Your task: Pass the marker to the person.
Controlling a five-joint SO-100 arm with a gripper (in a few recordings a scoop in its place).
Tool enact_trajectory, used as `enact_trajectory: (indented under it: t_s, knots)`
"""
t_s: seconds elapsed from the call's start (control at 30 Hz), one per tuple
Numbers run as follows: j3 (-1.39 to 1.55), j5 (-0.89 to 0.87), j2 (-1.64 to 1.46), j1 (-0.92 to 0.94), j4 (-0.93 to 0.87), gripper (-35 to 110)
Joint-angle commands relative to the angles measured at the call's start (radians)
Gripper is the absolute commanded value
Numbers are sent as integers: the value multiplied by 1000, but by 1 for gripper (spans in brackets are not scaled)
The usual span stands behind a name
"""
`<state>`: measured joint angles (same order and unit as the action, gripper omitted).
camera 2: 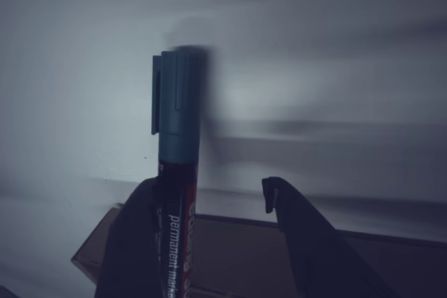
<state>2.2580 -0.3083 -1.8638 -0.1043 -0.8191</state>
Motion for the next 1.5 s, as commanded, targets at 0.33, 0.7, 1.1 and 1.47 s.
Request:
enact_trajectory:
  t_s: [0.33,0.7,1.1,1.47]
  knots:
    - [-77,3,11,20,-14,31]
    - [-101,61,32,35,-26,31]
    - [-155,86,98,74,-23,31]
    - [-164,84,130,60,-12,31]
